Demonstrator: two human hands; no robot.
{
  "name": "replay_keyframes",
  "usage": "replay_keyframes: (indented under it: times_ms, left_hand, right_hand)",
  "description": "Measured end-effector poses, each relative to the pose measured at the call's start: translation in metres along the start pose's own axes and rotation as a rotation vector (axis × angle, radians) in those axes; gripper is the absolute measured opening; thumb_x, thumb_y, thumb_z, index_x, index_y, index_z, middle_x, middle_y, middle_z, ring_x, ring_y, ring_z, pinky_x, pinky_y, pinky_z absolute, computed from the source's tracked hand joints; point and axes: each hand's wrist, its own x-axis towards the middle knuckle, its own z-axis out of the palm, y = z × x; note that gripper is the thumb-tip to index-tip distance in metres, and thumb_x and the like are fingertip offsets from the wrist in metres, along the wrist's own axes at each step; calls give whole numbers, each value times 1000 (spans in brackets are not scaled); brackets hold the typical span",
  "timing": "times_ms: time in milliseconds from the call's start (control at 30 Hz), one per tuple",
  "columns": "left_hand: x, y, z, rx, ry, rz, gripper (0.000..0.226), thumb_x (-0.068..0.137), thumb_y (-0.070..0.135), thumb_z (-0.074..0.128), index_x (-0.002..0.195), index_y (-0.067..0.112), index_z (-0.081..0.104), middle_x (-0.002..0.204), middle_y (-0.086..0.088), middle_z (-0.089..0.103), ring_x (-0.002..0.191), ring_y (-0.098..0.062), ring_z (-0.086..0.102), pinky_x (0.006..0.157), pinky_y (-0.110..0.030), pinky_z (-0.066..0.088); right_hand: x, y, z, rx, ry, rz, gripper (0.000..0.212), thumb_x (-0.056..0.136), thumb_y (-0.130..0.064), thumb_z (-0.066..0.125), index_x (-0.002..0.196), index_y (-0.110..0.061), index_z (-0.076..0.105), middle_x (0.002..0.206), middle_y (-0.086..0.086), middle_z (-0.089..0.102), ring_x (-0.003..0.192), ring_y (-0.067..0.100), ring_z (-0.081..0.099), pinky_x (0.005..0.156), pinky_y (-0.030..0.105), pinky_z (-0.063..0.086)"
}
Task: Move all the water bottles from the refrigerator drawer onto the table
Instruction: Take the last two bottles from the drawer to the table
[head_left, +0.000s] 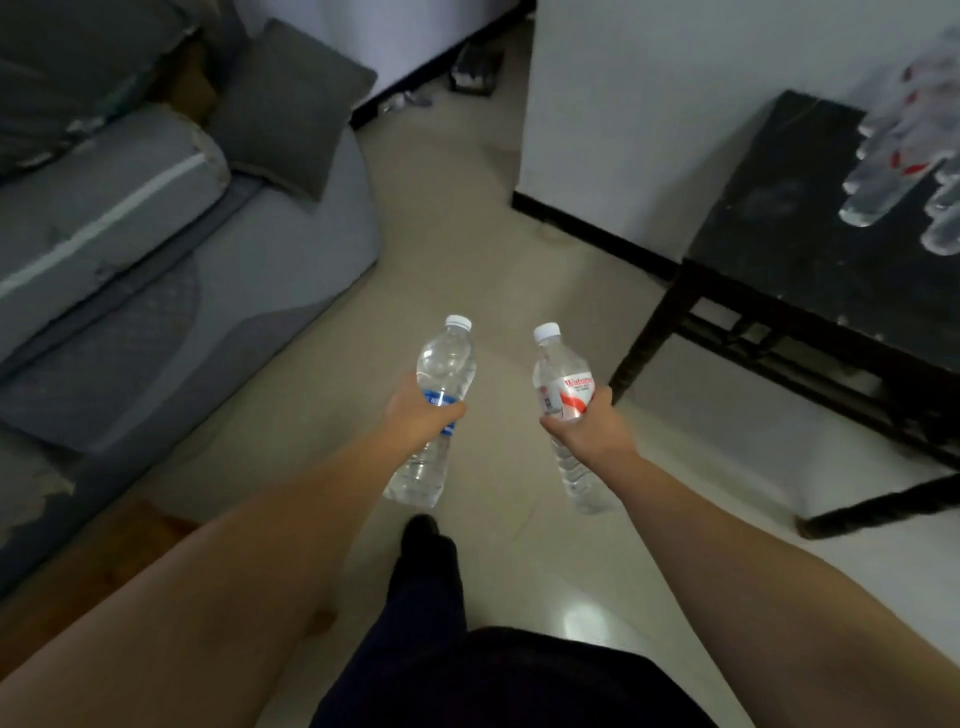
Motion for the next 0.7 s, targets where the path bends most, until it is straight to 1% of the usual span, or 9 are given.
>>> replay_keyframes:
  times_ms: [33,100,200,267,333,400,533,633,700]
  left_hand:
    - [18,12,-3,23,-40,37,26,74,7,69,99,9,61,78,-8,65,60,-12,64,49,-16,52]
    - [56,31,-9,75,-113,69,29,73,8,70,101,10,62,76,-4,65,60,-13,65,54,-20,55]
    - [112,59,-18,123,-187,72,38,67,17,72,103,8,64,76,-2,68,60,-12,68,63,-28,60]
    - [146,78,-25,152,-241,92,47,60,25,72,104,10,64,82,-4,69,62,-12,70,69,-33,61]
    - [176,94,-25,188,-277,131,58,52,31,69,107,12,62,86,-4,69,63,-12,70,71,-34,62]
    - [197,105,-22,189,-294,149,61,51,31,67,109,15,61,88,-5,69,64,-13,71,70,-34,62]
    - [243,131,0,221,-364,162,70,50,31,69,116,15,55,97,-12,68,65,-16,71,68,-33,62]
    - [271,152,22,281,-400,163,62,62,27,71,120,19,51,99,-6,68,65,-14,72,71,-32,61]
    - [290,170,39,295,-418,192,58,67,25,71,121,19,49,98,-3,68,64,-13,72,69,-29,60]
  right_hand:
    - [11,-10,-1,19,31,26,60,77,-41,73,119,-14,40,104,3,57,82,21,53,72,29,41]
    - [33,-25,0,80,89,95,63,75,-42,73,121,-14,40,111,6,58,86,23,55,74,30,43]
    - [60,-49,3,172,151,146,63,73,-44,73,121,-16,40,111,6,60,88,23,60,74,33,48]
    - [74,-68,4,213,190,178,63,75,-44,72,122,-16,40,111,6,60,88,22,59,74,33,48]
    - [86,-81,5,242,199,208,63,78,-43,72,125,-15,40,111,4,58,89,20,57,74,31,47]
    - [96,-89,6,267,214,222,63,80,-39,72,127,-14,39,112,4,57,89,18,56,74,29,46]
    - [133,-97,-6,307,250,272,62,82,-37,72,128,-13,39,115,7,58,90,19,55,74,29,44]
    - [168,-99,-21,315,270,296,64,82,-38,71,130,-13,37,116,6,56,93,19,54,76,29,44]
    - [197,-97,-34,315,288,304,65,81,-40,71,130,-14,37,117,6,56,93,19,55,76,30,45]
